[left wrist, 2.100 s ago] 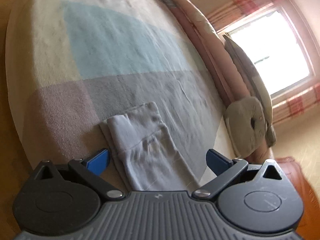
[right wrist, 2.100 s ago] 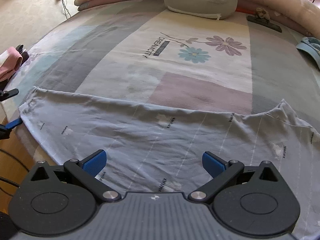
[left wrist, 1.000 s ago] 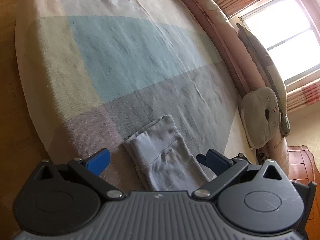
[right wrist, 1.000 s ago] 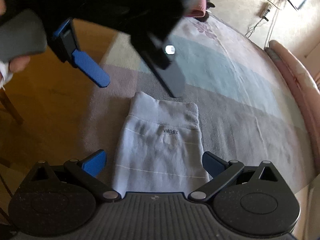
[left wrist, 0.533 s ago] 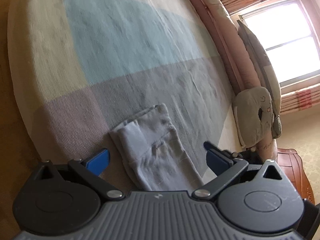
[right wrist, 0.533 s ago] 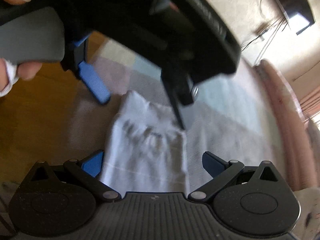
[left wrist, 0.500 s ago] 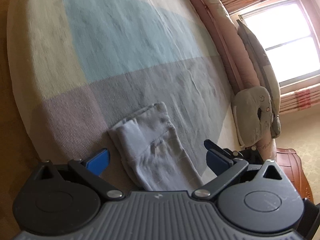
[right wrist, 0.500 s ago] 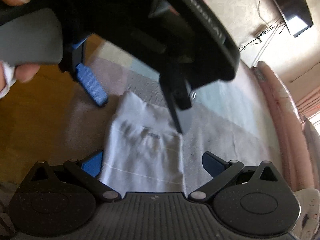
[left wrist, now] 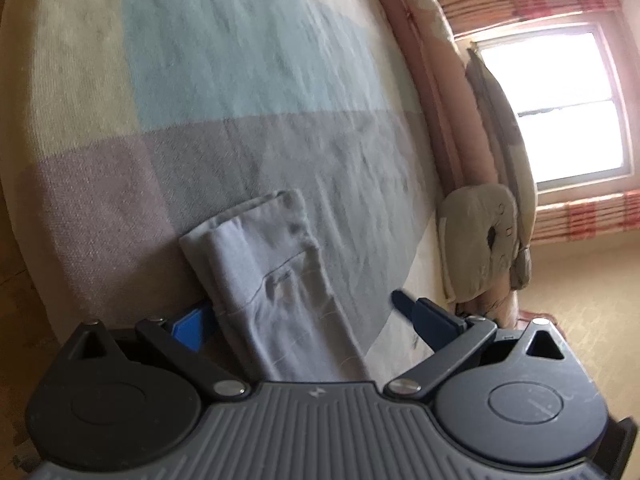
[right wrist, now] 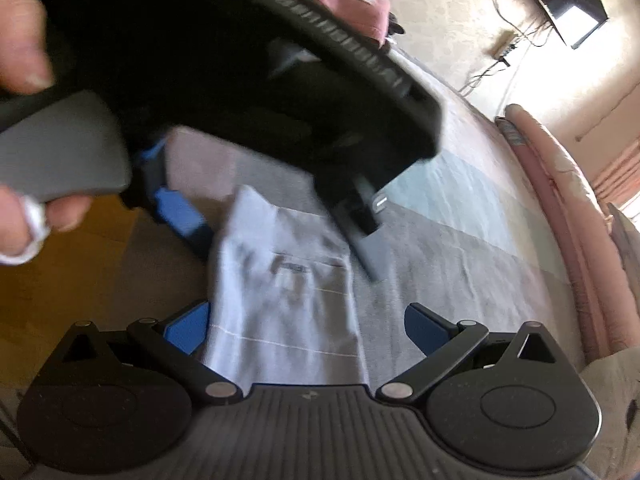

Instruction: Fold clothes

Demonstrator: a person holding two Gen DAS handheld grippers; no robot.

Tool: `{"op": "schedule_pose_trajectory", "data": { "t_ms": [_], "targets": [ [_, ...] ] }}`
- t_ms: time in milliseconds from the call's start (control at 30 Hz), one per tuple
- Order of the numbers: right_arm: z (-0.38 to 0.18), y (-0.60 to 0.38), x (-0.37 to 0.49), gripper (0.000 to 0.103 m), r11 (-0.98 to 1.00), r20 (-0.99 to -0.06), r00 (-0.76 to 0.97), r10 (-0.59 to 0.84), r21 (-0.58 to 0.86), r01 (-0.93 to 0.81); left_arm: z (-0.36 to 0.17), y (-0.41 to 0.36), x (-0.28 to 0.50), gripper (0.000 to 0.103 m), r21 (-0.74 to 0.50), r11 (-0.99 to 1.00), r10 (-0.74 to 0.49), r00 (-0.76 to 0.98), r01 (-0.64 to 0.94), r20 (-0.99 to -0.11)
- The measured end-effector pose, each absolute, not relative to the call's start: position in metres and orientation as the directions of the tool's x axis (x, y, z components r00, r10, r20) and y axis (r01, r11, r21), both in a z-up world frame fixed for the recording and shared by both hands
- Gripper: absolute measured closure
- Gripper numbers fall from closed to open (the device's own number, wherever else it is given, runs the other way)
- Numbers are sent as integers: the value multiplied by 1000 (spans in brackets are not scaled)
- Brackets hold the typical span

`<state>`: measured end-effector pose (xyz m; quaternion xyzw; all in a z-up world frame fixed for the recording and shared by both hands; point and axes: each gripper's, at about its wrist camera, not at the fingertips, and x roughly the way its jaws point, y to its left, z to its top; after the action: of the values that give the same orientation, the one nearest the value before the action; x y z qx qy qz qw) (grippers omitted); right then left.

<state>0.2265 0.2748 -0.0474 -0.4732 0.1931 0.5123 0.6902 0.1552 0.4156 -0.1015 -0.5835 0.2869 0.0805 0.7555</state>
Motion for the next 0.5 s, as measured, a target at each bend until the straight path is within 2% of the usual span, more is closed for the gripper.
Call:
{"op": "schedule_pose_trajectory", "data": {
  "t_ms": [300, 500],
  "targets": [
    [-60, 289, 217, 0, 23, -751, 390, 533, -448, -894, -97, 417, 153, 1, -848, 314, -227, 833, -427, -504],
    [-56, 291, 230, 0, 115, -707, 476, 523, -495, -861, -102, 418, 151, 1, -841, 311, -221, 827, -442, -517]
  ]
}}
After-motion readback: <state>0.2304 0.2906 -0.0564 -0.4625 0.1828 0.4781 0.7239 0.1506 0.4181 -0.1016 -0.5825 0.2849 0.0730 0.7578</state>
